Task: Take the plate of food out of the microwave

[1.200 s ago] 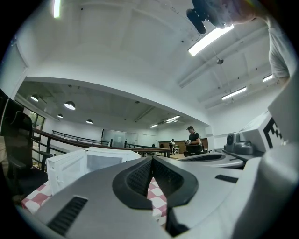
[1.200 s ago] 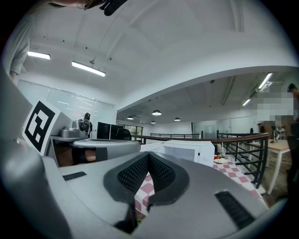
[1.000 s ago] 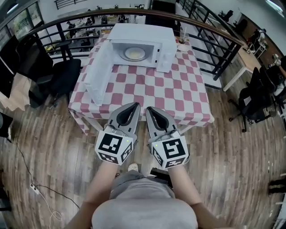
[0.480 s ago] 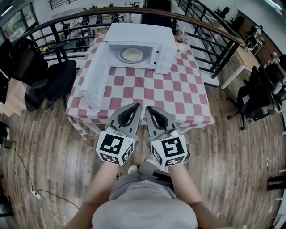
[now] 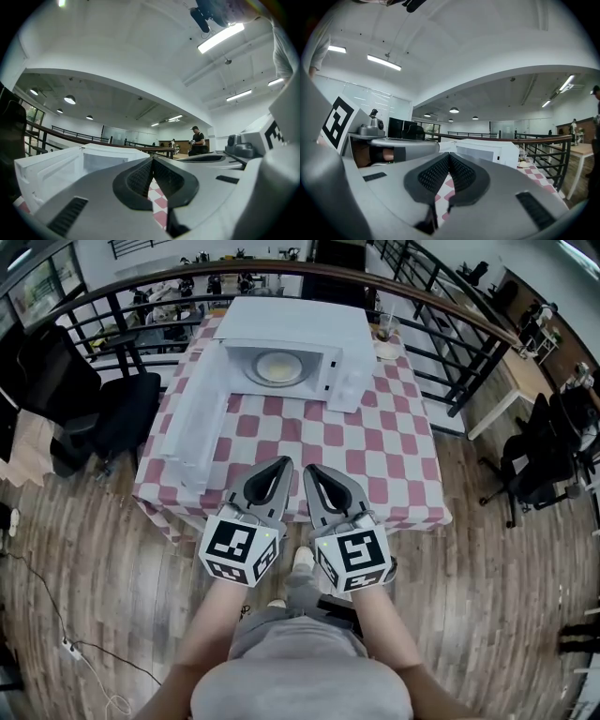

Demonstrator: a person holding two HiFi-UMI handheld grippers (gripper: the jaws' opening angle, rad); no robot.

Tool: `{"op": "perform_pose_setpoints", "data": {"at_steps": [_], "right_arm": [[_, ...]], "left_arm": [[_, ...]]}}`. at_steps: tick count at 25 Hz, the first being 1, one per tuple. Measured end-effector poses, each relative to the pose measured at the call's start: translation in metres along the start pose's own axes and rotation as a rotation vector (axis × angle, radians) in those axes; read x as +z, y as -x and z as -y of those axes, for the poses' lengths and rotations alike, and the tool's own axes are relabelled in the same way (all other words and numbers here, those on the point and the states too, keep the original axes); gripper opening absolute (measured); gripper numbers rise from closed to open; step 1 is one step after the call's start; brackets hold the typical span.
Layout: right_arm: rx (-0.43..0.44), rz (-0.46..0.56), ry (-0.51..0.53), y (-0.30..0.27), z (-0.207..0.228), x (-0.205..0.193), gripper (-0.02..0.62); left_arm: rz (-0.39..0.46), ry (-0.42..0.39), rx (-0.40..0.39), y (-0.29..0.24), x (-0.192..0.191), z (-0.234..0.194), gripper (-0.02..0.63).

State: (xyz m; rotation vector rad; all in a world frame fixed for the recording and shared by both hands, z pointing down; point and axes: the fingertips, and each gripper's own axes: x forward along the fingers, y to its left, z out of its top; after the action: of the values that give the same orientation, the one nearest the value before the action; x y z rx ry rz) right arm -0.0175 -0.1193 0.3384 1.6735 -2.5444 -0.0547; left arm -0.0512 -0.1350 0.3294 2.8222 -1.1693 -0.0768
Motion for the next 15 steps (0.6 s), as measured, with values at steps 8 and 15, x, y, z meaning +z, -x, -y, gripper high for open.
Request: {"op": "perform_pose_setpoints", "data": {"at_steps": [8, 15], "right_arm": [[0.025, 0.0, -0.003, -0.048, 0.042, -0.002, 0.026], [0.063, -0.012, -0.014, -0.09, 0.074, -0.008, 0.026]], "left_arm": [[-0.02, 0.025, 0.025, -0.055, -0.008, -0.029, 0.003], [-0.06, 0.034, 0.057, -0.099, -0.021, -0.054, 0.003]]}}
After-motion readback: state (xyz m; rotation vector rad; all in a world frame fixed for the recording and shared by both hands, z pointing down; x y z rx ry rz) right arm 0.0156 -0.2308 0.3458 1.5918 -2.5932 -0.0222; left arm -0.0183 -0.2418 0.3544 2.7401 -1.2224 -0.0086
